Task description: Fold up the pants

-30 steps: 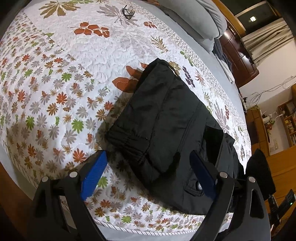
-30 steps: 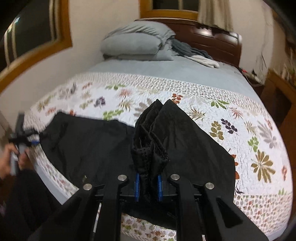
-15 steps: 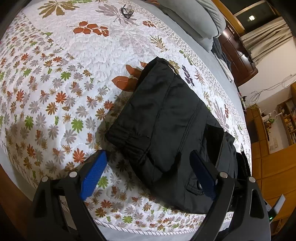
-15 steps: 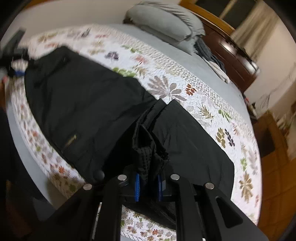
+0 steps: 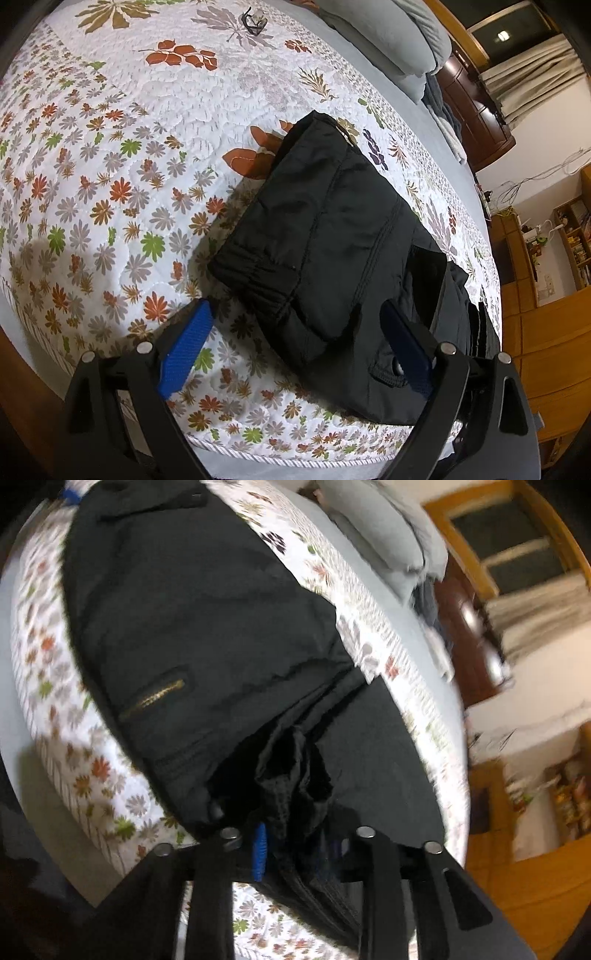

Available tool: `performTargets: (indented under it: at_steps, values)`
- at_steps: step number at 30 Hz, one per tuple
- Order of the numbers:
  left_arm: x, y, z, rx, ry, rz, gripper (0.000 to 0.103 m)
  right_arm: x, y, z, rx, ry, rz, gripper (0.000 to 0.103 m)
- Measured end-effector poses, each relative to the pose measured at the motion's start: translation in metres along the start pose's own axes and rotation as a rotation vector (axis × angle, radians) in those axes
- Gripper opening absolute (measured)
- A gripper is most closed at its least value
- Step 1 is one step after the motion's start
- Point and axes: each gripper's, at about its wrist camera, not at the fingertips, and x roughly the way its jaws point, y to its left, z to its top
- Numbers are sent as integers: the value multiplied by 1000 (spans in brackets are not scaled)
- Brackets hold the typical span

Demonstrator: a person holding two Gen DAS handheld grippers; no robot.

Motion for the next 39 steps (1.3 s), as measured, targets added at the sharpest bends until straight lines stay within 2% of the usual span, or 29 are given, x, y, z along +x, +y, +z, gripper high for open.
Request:
performTargets:
  at_steps: [3, 5, 6, 10, 12, 16, 18, 20, 21, 22, 24, 26, 27, 28, 31, 36, 37, 39]
  values:
    - [1, 2, 0, -10, -3, -9, 91, -19, 1, -8, -11, -64, -3, 39]
    - [1, 3, 0, -14, -5, -13, 91, -35, -9, -14, 25, -114, 39, 51]
    - [1, 3, 0, -15, -5, -15, 91, -44, -21, -17, 74, -147, 76, 57]
    - [0, 6, 0, -21, -8, -24, 91, -61, -76, -28, 269, -244, 159, 58]
    - [0, 6, 0, -26, -8, -28, 91, -49, -100, -28, 353, -211, 154, 59]
    - [-2, 8, 0, -41, -17, -38, 92, 0, -114, -31, 404, -67, 115, 58]
    - [-3, 9, -1, -52, -21, -49, 92, 15, -108, -29, 405, -34, 142, 52]
    - [-5, 13, -1, -78, -26, -68, 92, 18, -95, -27, 368, -27, 165, 52]
    - [-7, 15, -1, -94, -28, -80, 92, 21, -85, -23, 334, -18, 169, 46]
    - [-8, 18, -1, -115, -28, -94, 92, 24, -77, -21, 318, -15, 172, 41]
    - [-11, 26, -3, -186, -28, -149, 92, 27, -72, -19, 288, -6, 184, 41]
    - [-14, 34, -3, -250, -28, -203, 92, 21, -81, -17, 305, 0, 257, 41]
    - [-17, 39, -3, -294, -30, -240, 92, 17, -98, -14, 332, -4, 320, 43]
    - [-18, 43, -4, -332, -36, -264, 92, 15, -106, -12, 343, -12, 357, 53]
    - [-23, 53, -4, -415, -65, -319, 92, 2, -139, 13, 333, -33, 509, 67]
    - [-22, 49, -8, -423, -93, -349, 92, 0, -183, 82, 304, -42, 842, 83]
    - [-20, 48, -10, -417, -94, -346, 92, 3, -186, 102, 293, -29, 924, 86]
    - [-18, 46, -15, -403, -104, -328, 92, 7, -187, 147, 247, -30, 1026, 87]
